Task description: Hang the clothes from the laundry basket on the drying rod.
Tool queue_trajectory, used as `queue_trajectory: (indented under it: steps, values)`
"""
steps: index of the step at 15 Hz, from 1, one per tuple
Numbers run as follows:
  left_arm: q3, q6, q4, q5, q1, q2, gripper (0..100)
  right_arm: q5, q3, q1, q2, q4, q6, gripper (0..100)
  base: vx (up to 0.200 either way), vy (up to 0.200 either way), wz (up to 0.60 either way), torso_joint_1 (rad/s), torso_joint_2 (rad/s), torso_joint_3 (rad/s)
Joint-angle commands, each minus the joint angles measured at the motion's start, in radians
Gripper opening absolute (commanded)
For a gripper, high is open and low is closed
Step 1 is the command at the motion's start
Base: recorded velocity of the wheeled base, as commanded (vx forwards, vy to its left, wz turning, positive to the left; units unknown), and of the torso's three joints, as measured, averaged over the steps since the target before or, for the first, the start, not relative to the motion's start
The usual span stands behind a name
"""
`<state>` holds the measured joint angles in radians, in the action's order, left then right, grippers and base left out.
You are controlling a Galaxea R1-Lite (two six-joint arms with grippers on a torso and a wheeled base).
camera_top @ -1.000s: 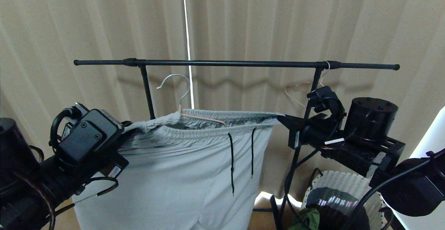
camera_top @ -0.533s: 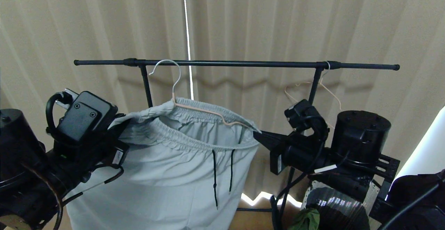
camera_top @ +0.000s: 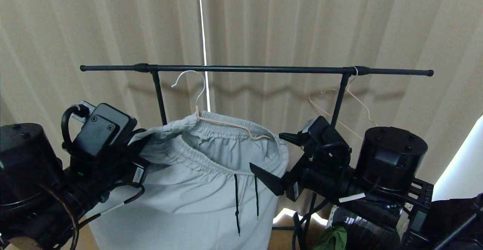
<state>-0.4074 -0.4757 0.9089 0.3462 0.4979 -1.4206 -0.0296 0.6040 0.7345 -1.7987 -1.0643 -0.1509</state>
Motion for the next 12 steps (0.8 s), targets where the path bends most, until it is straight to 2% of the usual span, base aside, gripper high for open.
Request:
queue_trajectory:
  steps: [1, 4, 5, 6, 8, 12]
  values:
    - [0.001, 0.002, 0.001, 0.001, 0.03, -0.017, 0, -0.001, 0.013, -0.004, -0.01, -0.003, -0.029, 100, 0.0, 0.0, 0.0, 0.0, 0.0, 0.0]
    - [0.006, -0.004, 0.001, 0.002, 0.041, -0.015, 0, -0.003, 0.036, -0.006, -0.01, 0.0, -0.07, 100, 0.0, 0.0, 0.0, 0.0, 0.0, 0.0]
    - [0.01, -0.009, 0.001, 0.001, 0.067, -0.017, 0, -0.003, 0.088, -0.026, -0.034, 0.023, -0.141, 100, 0.0, 0.0, 0.0, 0.0, 0.0, 0.0]
    - [0.01, -0.009, 0.001, 0.001, 0.087, -0.015, 0, -0.003, 0.12, -0.027, -0.054, 0.046, -0.176, 100, 0.0, 0.0, 0.0, 0.0, 0.0, 0.0]
    - [0.01, -0.012, 0.001, -0.001, 0.126, -0.015, 0, 0.002, 0.174, -0.038, -0.085, 0.096, -0.188, 100, 0.0, 0.0, 0.0, 0.0, 0.0, 0.0]
    - [0.01, -0.012, 0.015, -0.004, 0.137, -0.014, 0, 0.002, 0.211, -0.037, -0.099, 0.133, -0.207, 100, 0.0, 0.0, 0.0, 0.0, 0.0, 0.0]
